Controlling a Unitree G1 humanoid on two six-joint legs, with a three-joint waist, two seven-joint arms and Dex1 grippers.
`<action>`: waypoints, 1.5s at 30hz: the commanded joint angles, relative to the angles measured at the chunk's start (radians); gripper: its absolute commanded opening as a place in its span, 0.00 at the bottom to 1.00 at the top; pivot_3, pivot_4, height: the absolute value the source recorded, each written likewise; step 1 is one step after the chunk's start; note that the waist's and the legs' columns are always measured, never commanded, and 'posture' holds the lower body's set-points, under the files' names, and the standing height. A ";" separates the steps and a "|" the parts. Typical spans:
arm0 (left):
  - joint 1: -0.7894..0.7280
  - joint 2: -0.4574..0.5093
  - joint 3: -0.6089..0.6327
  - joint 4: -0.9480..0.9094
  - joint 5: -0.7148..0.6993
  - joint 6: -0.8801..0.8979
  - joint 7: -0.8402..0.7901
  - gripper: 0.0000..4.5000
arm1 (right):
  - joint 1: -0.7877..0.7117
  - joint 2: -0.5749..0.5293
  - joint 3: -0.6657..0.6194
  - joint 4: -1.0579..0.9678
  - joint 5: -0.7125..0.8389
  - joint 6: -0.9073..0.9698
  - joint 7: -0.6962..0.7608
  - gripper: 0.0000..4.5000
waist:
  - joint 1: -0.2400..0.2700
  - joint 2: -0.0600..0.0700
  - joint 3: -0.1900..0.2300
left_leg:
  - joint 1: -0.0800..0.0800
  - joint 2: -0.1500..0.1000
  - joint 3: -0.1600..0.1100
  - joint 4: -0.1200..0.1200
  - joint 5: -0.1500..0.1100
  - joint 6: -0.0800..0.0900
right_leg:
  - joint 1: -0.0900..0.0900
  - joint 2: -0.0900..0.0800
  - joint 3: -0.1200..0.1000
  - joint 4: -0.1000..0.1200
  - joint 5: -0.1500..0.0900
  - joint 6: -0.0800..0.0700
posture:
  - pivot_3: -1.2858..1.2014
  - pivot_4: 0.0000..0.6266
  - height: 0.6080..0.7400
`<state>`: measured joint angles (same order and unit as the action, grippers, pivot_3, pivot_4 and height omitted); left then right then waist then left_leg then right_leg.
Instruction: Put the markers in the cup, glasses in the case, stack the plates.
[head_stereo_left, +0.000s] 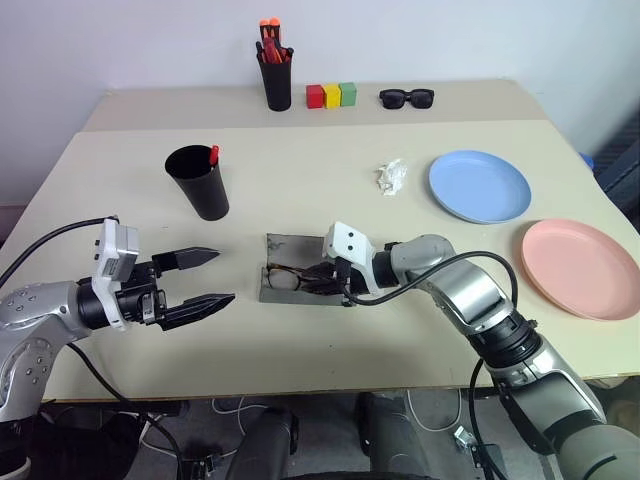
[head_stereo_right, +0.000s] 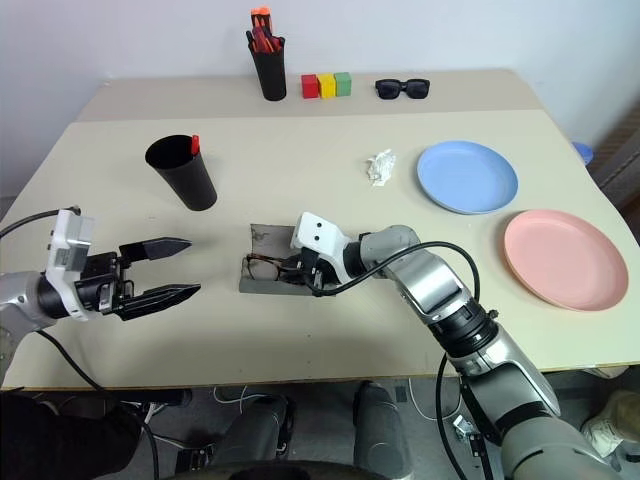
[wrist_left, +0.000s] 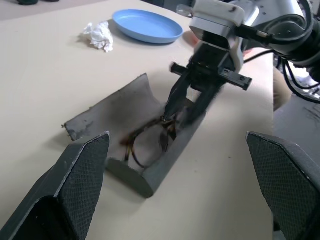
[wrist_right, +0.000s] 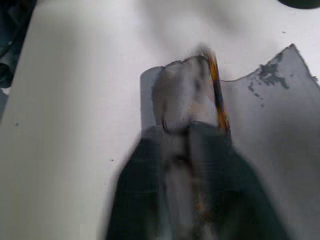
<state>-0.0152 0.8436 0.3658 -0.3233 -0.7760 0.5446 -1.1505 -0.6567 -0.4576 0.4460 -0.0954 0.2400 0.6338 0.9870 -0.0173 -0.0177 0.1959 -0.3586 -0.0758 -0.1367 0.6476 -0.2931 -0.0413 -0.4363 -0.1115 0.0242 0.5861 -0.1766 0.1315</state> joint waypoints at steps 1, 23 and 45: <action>-0.021 0.010 0.001 -0.021 -0.014 0.006 0.009 1.00 | -0.024 0.008 -0.025 -0.012 0.006 -0.009 0.011 0.68 | 0.000 0.000 0.000 | 0.000 0.000 0.000 0.000 0.000 0.000 | 0.000 0.000 0.000 0.000 0.000 0.000 | 0.52 0.24 1.00; -0.621 -0.322 -0.321 0.389 0.274 -0.156 0.253 0.12 | 0.186 -0.011 -0.480 -0.253 0.337 0.044 -0.086 1.00 | 0.005 -0.001 -0.001 | 0.001 -0.002 0.000 0.001 0.000 -0.001 | 0.002 0.000 0.000 0.000 0.001 0.000 | 0.52 0.24 1.00; -0.990 -0.360 -0.610 1.077 0.683 -0.319 -0.022 0.01 | 0.233 -0.009 -0.463 -0.338 0.344 0.022 -0.212 1.00 | 0.004 -0.001 0.000 | -0.001 -0.002 0.000 0.001 0.000 0.000 | 0.001 0.001 0.000 -0.001 0.001 0.000 | 0.52 0.24 1.00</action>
<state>-0.9930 0.4744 -0.2335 0.7693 -0.1108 0.2744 -1.1396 -0.4215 -0.4627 -0.0096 -0.3915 0.5653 0.6719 0.7798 -0.0137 -0.0184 0.1955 -0.3599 -0.0774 -0.1368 0.6490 -0.2927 -0.0416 -0.4353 -0.1108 0.0240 0.5846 -0.1757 0.1317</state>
